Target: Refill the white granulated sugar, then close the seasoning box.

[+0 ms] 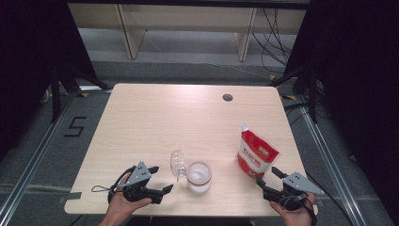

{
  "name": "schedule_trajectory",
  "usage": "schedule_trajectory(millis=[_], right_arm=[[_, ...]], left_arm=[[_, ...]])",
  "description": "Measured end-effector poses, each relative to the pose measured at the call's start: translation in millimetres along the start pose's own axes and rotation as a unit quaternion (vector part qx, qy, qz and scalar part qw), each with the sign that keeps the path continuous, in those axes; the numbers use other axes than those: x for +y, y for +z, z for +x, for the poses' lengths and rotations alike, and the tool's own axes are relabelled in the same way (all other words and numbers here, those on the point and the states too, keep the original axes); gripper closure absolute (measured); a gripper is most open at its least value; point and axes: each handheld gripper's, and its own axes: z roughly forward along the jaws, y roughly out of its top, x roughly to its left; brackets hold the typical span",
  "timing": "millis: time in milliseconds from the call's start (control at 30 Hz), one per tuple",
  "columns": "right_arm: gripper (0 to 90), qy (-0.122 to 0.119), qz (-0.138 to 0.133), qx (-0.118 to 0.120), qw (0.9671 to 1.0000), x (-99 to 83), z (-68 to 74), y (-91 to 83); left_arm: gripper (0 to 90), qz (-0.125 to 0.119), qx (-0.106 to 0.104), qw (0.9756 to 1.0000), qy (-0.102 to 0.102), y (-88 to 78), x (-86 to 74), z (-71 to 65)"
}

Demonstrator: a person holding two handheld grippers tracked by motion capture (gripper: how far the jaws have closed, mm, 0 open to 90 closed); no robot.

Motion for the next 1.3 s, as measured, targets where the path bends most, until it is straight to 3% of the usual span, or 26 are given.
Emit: schedule_trajectory(millis=[67, 167, 200, 267, 333, 500, 600, 700, 767, 800, 867, 933, 1000, 1033, 1100, 1133, 1167, 1200, 1233, 1267, 1300], right_arm=[[30.2, -0.004, -0.007, -0.006, 0.9999, -0.6, -0.2, -0.3], [28.4, -0.01, -0.005, -0.005, 0.9999, -1.6, 1.3, -1.5], [27.9, -0.006, 0.0, 0.003, 1.0, -1.9, 2.0, -2.4], [24.5, 0.0, -0.002, 0.001, 1.0, -3.2, 3.3, -2.6], [20.7, -0.001, 0.015, 0.006, 0.9999, -4.8, 4.8, -2.8], [16.8, -0.005, 0.012, 0.018, 0.9997, -5.7, 12.0, -2.8], [15.6, -0.011, 0.028, 0.019, 0.9994, -8.0, 14.7, -3.3], [15.6, 0.007, 0.037, 0.019, 0.9991, -9.5, 20.0, -5.0], [15.7, -0.01, 0.034, 0.017, 0.9992, -9.9, 18.7, -4.5], [15.7, 0.011, 0.044, 0.023, 0.9987, -9.7, 21.9, -6.9], [15.7, -0.007, 0.037, 0.024, 0.999, -10.3, 19.7, -5.3], [15.7, 0.001, 0.044, 0.021, 0.9988, -9.9, 20.9, -6.2], [15.8, -0.008, 0.036, 0.027, 0.999, -9.6, 19.1, -4.1], [15.7, -0.017, 0.036, 0.023, 0.999, -9.3, 18.4, -4.3], [15.7, -0.012, 0.047, 0.023, 0.9985, -9.1, 19.0, -4.7], [15.7, 0.008, 0.053, 0.017, 0.9984, -9.7, 22.8, -5.2], [15.8, -0.006, 0.046, 0.019, 0.9987, -9.8, 20.9, -3.4], [16.0, -0.004, 0.051, 0.022, 0.9985, -9.3, 21.3, -4.0], [16.2, -0.018, 0.049, 0.018, 0.9985, -9.1, 19.4, -2.7], [16.6, -0.014, 0.047, 0.026, 0.9985, -8.4, 19.7, -3.1], [16.9, -0.007, 0.044, 0.017, 0.9989, -8.5, 20.9, -3.7]], left_arm=[[15.9, 0.002, 0.001, 0.9999, -0.01, 0.6, -0.4, -0.3], [15.9, 0.002, 0.001, 1.0, 0.0, 0.4, 0.0, 2.4], [15.9, 0.001, 0.003, 0.9999, -0.015, 0.6, -0.5, 1.0], [15.9, -0.003, 0.0, 1.0, -0.004, 0.3, 0.0, 3.1], [15.9, -0.001, 0.002, 1.0, -0.006, -0.4, -0.1, 3.4], [15.9, 0.002, 0.006, 0.9999, -0.009, -1.2, -0.2, 2.4], [15.9, 0.001, 0.006, 0.9999, -0.015, -1.4, -0.3, 1.8], [15.9, -0.003, 0.003, 0.9999, -0.016, -1.4, -0.4, 2.2], [15.9, 0.002, 0.007, 0.9998, -0.018, -2.1, -0.2, 1.8], [15.9, -0.001, 0.003, 0.9998, -0.02, -1.4, -0.5, 2.3], [15.9, -0.002, 0.002, 0.9998, -0.02, -1.7, -0.4, 2.3], [15.9, 0.001, 0.001, 0.9998, -0.021, -2.3, -0.4, 2.0], [15.9, 0.002, 0.001, 0.9998, -0.022, -2.7, -0.5, 2.2], [15.9, 0.004, 0.001, 0.9999, -0.012, -3.1, -0.1, 3.5], [15.9, 0.001, 0.001, 0.9999, -0.017, -3.2, -0.3, 4.0], [15.9, -0.002, 0.001, 0.9997, -0.024, -3.3, -0.2, 3.5], [15.9, 0.002, 0.003, 0.9995, -0.033, -4.2, -0.1, 2.8], [15.9, -0.001, 0.002, 0.9997, -0.026, -4.5, 0.6, 3.6], [15.9, 0.001, 0.002, 0.9998, -0.019, -5.5, 1.6, 4.6], [16.0, 0.003, 0.007, 0.9997, -0.021, -6.4, 2.2, 4.3], [16.1, 0.002, 0.006, 0.9996, -0.028, -7.2, 2.5, 4.4]])
